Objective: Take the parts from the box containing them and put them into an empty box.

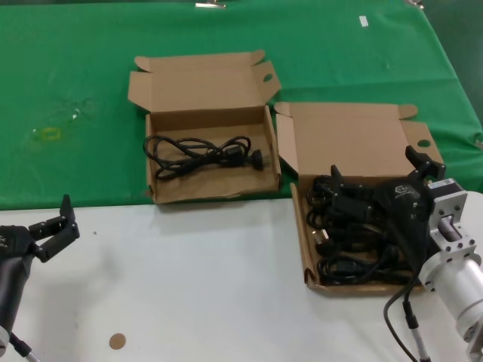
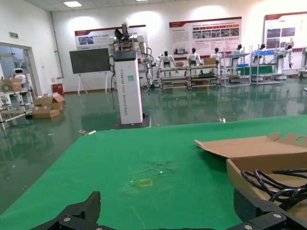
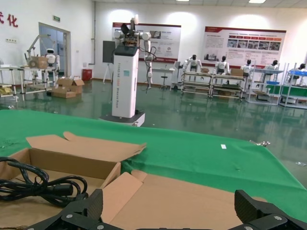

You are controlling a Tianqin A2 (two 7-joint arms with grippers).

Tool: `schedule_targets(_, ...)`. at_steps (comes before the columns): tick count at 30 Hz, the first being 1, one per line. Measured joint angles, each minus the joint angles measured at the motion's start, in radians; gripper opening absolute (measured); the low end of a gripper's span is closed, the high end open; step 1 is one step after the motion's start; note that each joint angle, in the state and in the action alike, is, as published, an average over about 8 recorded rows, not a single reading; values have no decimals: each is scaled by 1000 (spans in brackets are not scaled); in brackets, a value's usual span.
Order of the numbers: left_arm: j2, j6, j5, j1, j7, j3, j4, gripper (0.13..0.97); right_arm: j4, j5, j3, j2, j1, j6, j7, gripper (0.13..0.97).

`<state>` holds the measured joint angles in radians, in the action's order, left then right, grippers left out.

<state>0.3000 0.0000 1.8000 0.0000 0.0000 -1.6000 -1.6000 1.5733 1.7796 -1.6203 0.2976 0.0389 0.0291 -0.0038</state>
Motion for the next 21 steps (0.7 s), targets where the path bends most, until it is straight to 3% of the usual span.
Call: schedule_targets(21,0,0,0,0,0,0,0,966,0,0,0,0,0,0,0,966)
